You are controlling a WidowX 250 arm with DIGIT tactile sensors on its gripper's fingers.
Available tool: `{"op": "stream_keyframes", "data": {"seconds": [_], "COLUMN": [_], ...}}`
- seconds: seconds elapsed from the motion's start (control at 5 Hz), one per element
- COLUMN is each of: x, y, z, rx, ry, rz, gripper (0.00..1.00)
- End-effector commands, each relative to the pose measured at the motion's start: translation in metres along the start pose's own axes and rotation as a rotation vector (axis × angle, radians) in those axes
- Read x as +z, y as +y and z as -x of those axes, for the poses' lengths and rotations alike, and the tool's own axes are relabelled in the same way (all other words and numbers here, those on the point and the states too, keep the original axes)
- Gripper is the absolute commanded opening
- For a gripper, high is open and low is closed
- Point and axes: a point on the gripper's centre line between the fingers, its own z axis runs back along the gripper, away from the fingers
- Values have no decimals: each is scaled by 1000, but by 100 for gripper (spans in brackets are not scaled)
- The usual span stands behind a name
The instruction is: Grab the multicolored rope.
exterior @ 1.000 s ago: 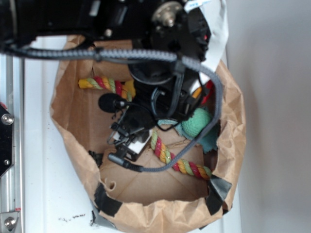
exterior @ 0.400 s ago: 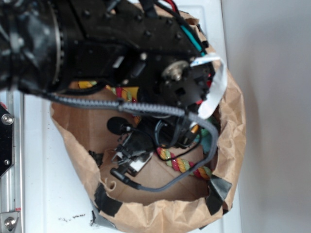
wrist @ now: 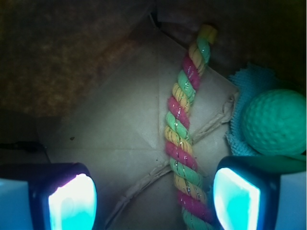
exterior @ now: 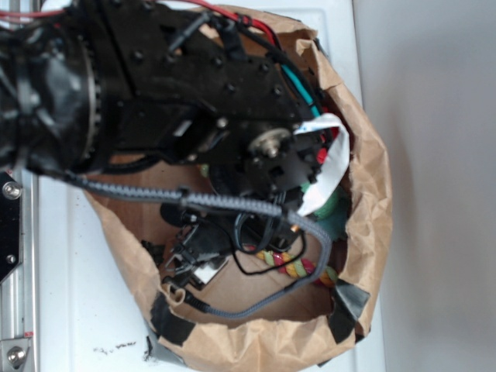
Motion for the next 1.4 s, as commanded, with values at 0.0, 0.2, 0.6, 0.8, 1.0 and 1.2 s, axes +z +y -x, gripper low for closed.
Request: {"op": "stream_keyframes", "data": {"seconds": [0.0,0.2,0.6,0.8,1.0,1.2], "x": [6,6,-28,-38,-44,-43], "y": [-9,-9,-18,-16,-14,-5], "z": [-5,-5,-11,-13,-17,-21], "rx": [-28,-28,-69,-68,-61,-11], "ry": [-14,-14,15,31,35,2], "rz": [-14,-14,-12,-11,-1,3], "gripper": [100,100,100,100,100,100]}}
